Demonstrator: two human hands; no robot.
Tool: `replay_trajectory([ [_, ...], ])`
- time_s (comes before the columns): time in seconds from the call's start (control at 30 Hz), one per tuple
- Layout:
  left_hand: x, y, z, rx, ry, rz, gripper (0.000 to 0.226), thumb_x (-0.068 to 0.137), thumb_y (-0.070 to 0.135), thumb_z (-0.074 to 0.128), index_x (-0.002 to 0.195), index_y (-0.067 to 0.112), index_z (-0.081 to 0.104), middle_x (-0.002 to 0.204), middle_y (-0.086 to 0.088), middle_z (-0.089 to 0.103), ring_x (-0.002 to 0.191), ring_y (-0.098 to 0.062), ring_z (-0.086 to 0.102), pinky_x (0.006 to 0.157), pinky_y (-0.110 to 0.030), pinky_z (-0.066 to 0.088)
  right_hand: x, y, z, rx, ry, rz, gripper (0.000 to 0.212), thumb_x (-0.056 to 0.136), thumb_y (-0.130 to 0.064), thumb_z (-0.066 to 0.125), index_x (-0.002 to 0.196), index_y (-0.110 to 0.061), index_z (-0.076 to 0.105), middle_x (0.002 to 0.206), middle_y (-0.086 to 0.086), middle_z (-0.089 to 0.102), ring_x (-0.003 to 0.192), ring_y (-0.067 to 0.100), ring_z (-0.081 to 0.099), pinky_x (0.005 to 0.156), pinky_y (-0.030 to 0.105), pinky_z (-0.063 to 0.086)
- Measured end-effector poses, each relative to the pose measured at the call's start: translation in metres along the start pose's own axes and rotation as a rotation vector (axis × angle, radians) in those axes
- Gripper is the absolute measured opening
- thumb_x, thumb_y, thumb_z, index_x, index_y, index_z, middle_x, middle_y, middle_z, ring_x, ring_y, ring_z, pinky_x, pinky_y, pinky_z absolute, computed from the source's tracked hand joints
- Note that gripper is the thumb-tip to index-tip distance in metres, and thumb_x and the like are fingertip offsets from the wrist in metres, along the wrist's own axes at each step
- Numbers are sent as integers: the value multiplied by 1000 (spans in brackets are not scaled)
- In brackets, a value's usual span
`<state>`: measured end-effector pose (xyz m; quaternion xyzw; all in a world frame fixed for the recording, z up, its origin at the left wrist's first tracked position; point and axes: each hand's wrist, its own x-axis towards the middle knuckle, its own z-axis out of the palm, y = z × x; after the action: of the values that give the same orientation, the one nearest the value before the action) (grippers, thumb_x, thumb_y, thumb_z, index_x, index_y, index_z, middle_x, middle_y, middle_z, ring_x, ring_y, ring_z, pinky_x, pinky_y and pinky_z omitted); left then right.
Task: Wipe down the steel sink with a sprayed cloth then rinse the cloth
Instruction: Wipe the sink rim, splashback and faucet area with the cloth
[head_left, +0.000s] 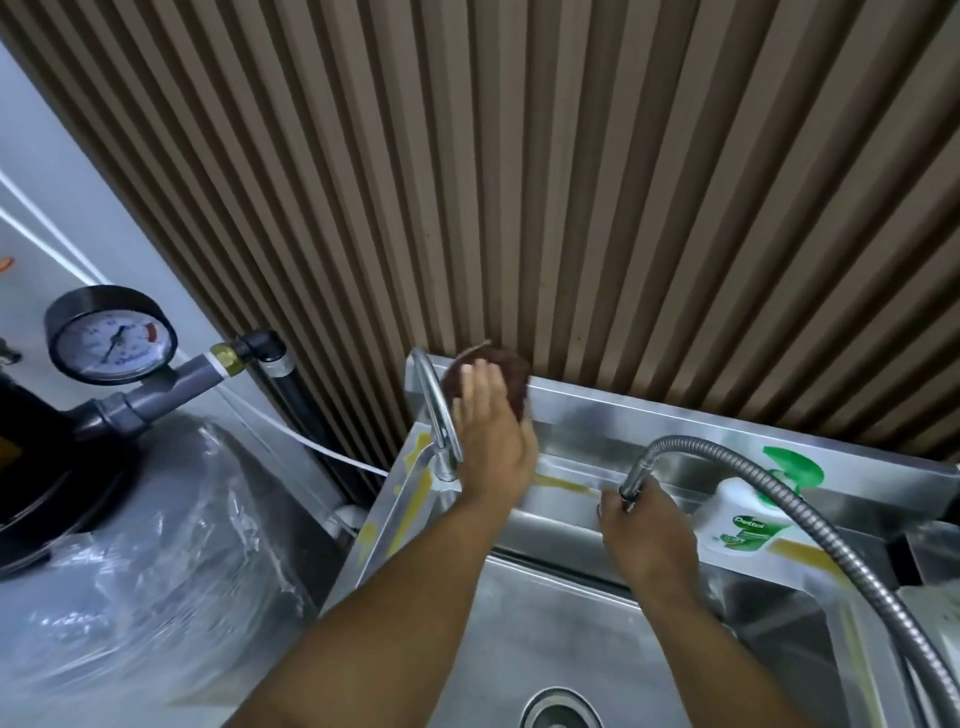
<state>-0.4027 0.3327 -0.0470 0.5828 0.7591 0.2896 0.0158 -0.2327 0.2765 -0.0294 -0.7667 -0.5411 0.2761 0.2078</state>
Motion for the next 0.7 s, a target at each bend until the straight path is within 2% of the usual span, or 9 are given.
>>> replay_trajectory([
  [0.07, 20, -8, -10, -67, 32, -199, 73, 99, 44, 18, 157, -1, 16, 167, -14, 7, 155, -28, 0, 125, -45, 11, 3, -3, 3, -29, 4, -1, 19, 97, -36, 52, 99, -19, 61, 99, 7, 68, 92, 34, 63, 76, 38, 47],
  [0.13, 36, -3, -14, -175, 49, -352, 67, 106, 36, 28, 156, -5, 11, 167, -15, 0, 154, -29, -3, 124, -43, 8, 4, -3, 5, -50, 26, -3, 21, 98, -34, 52, 102, -17, 62, 99, 8, 68, 92, 33, 64, 77, 38, 49],
  [0.23, 37, 14, -6, -230, 98, -424, 69, 103, 37, 26, 156, -6, 12, 167, -18, 1, 154, -33, -1, 123, -50, 12, 5, -1, 8, -67, 38, -5, 23, 98, -34, 52, 103, -15, 64, 100, 8, 68, 94, 33, 64, 78, 37, 48],
  [0.33, 0, 30, 17, -107, 65, -185, 77, 93, 42, 16, 157, -1, 14, 167, -18, 7, 154, -33, -2, 124, -52, 10, 8, 0, 10, -74, 56, -24, 25, 98, -36, 53, 102, -15, 64, 98, 8, 68, 92, 32, 64, 79, 38, 50],
  [0.47, -38, 46, 42, -31, -61, 383, 76, 84, 27, 37, 156, 5, 23, 166, -13, 18, 155, -30, 4, 123, -56, 13, 11, 5, 14, -75, 77, -39, 23, 94, -39, 52, 93, -20, 65, 89, 4, 68, 83, 30, 63, 75, 39, 53],
  [0.53, -37, 38, 43, -47, -129, 536, 78, 83, 26, 37, 157, 7, 22, 167, -9, 14, 155, -26, 1, 124, -53, 10, 10, 8, 15, -84, 79, -47, 21, 94, -37, 51, 91, -20, 63, 87, 3, 66, 81, 29, 61, 70, 36, 48],
  [0.6, -33, 19, 41, 3, -116, 561, 78, 85, 29, 33, 159, 8, 18, 168, -8, 9, 155, -24, -1, 124, -51, 8, 9, 8, 15, -117, 100, -62, 24, 97, -38, 51, 95, -17, 63, 90, 5, 67, 84, 30, 61, 69, 33, 42],
  [0.63, -31, 11, 38, 12, -81, 498, 77, 88, 31, 32, 159, 8, 14, 168, -9, 6, 155, -24, -4, 125, -50, 6, 9, 7, 15, -126, 113, -64, 25, 98, -38, 51, 97, -16, 64, 91, 6, 66, 85, 31, 60, 69, 33, 41],
  [0.7, -21, -1, 32, -60, 27, 239, 74, 95, 34, 28, 160, 6, 6, 168, -11, -2, 155, -26, -9, 124, -43, -6, 8, 8, 17, -124, 127, -72, 26, 99, -38, 51, 97, -16, 64, 85, 4, 63, 81, 29, 57, 69, 34, 40],
])
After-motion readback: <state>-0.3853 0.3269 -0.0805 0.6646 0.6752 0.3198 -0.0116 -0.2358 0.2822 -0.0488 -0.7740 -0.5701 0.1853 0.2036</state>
